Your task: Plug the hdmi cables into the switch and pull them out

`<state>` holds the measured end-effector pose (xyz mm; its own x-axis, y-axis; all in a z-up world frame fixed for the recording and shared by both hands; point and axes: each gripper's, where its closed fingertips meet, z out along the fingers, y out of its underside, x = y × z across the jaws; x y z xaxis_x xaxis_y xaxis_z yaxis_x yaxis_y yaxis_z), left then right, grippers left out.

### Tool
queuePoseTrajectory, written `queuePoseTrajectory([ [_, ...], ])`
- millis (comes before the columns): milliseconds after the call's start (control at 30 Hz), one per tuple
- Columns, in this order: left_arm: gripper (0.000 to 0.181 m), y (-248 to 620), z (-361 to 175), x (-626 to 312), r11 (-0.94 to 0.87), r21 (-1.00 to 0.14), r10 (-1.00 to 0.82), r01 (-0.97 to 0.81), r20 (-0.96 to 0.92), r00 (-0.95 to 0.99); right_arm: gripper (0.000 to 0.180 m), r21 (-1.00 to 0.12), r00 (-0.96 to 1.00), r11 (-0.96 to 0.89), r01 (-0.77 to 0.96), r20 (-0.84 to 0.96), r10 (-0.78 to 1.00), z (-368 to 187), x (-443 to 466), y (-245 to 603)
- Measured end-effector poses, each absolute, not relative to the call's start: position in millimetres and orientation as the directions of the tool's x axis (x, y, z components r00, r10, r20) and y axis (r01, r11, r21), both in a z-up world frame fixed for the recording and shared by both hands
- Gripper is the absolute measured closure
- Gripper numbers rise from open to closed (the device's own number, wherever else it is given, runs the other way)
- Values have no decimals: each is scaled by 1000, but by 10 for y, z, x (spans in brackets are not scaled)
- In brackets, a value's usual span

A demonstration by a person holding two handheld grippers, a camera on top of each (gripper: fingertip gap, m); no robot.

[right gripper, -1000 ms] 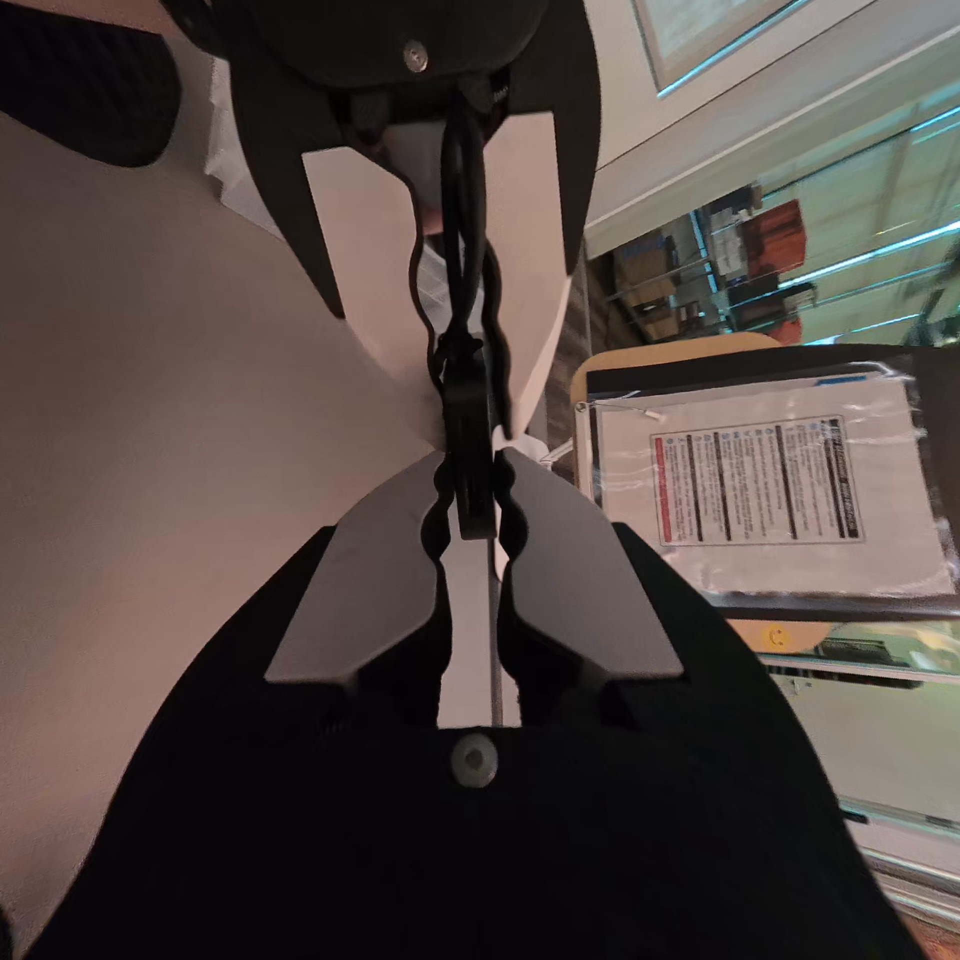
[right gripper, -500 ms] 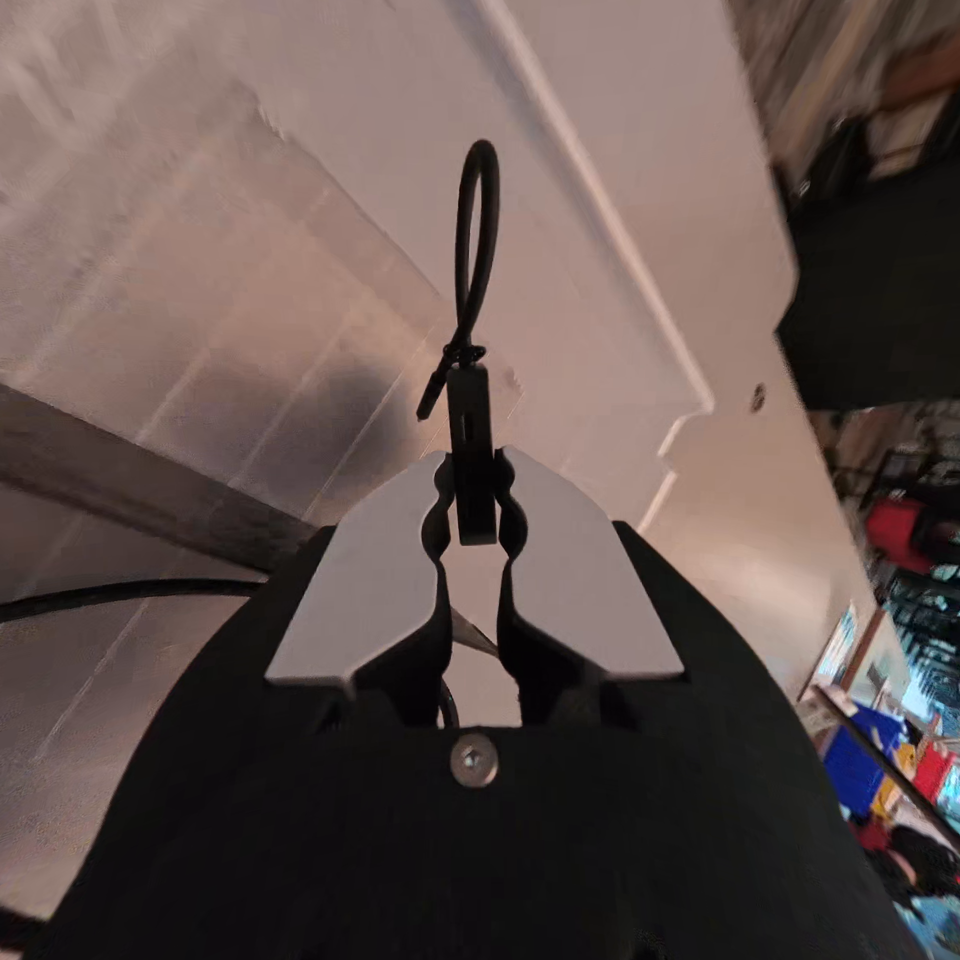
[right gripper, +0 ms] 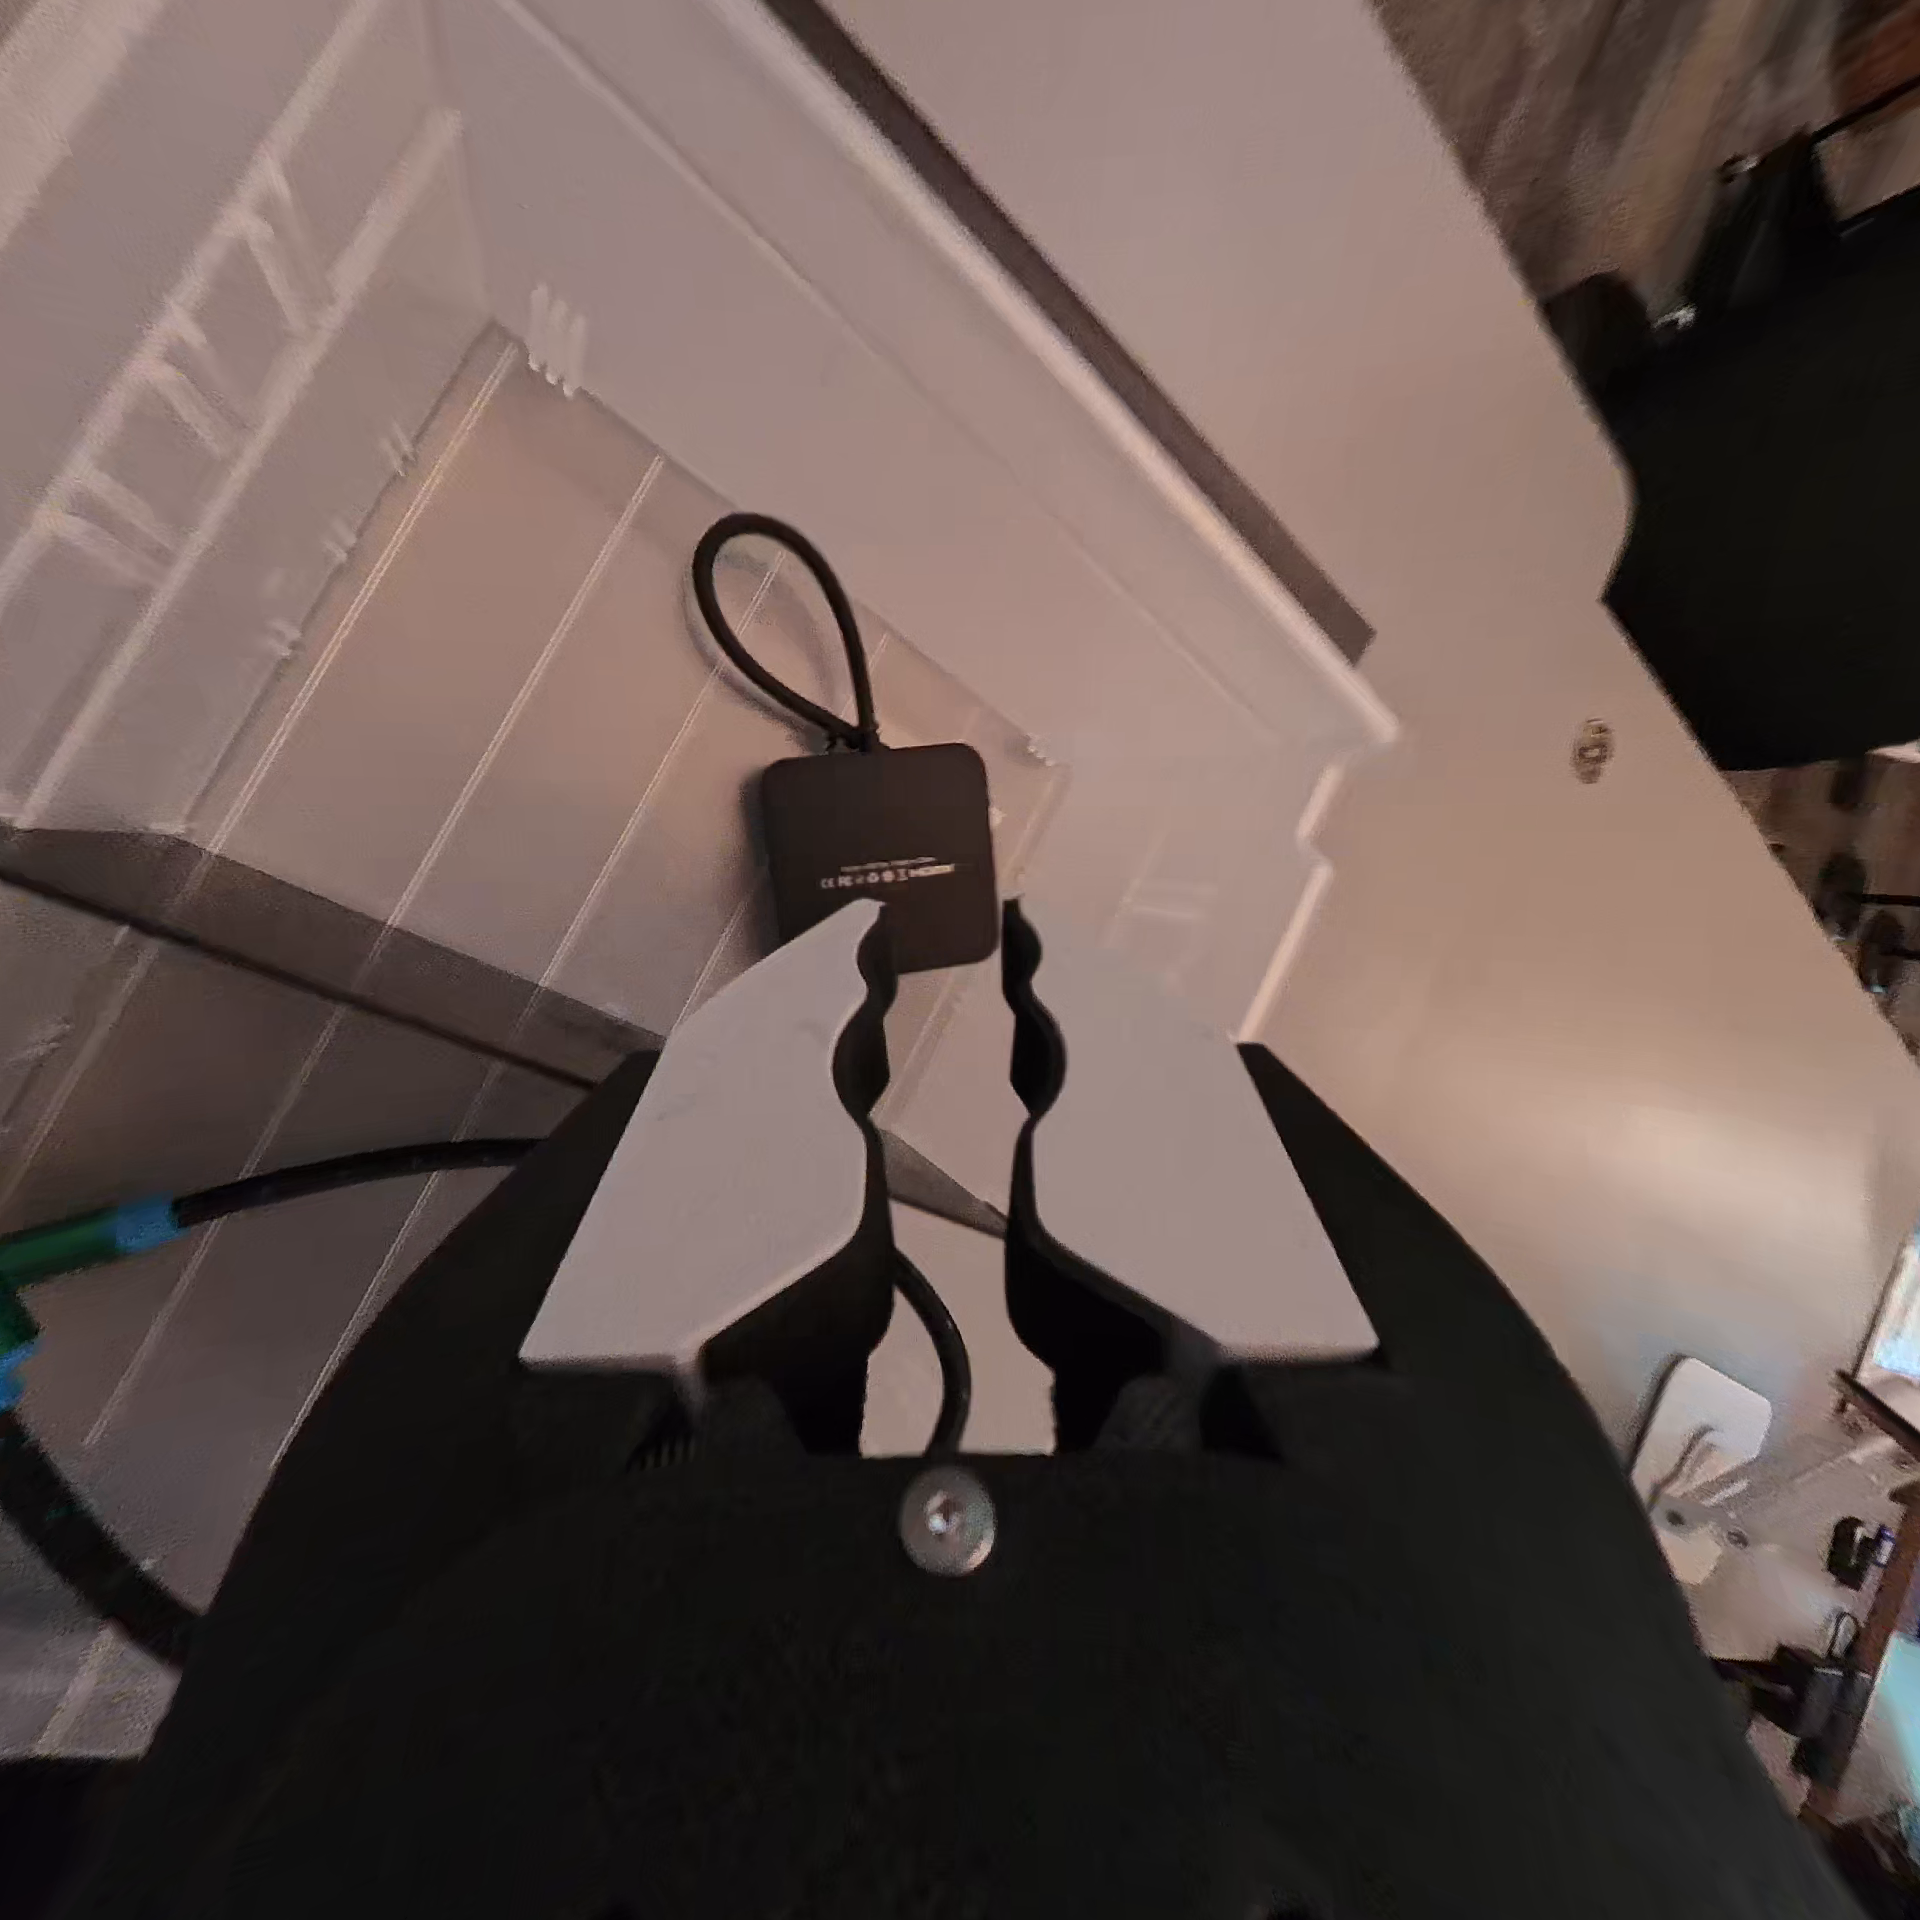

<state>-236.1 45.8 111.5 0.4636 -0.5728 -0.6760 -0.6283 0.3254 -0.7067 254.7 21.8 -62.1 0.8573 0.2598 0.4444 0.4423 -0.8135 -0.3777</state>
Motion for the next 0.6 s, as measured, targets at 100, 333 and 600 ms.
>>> queuePoseTrajectory([
  [100, 131, 647, 1069, -2979, 134, -754, -567, -643, -590, 574, 155, -492, 850, -734, 467, 478, 221, -196, 2382, 205],
  [333, 130, 836, 270, -4194, -298, -672, -605, -678, -416, 679, 150, -816, 858, -265, 514, 493, 148, 1134, 1337, 227],
  [600, 117, 1086, -578, -4058, -364, -390, -743, -846, -427, 516, 150, -828, 813, -100, 552, 507, 285, 1325, 557, 105],
])
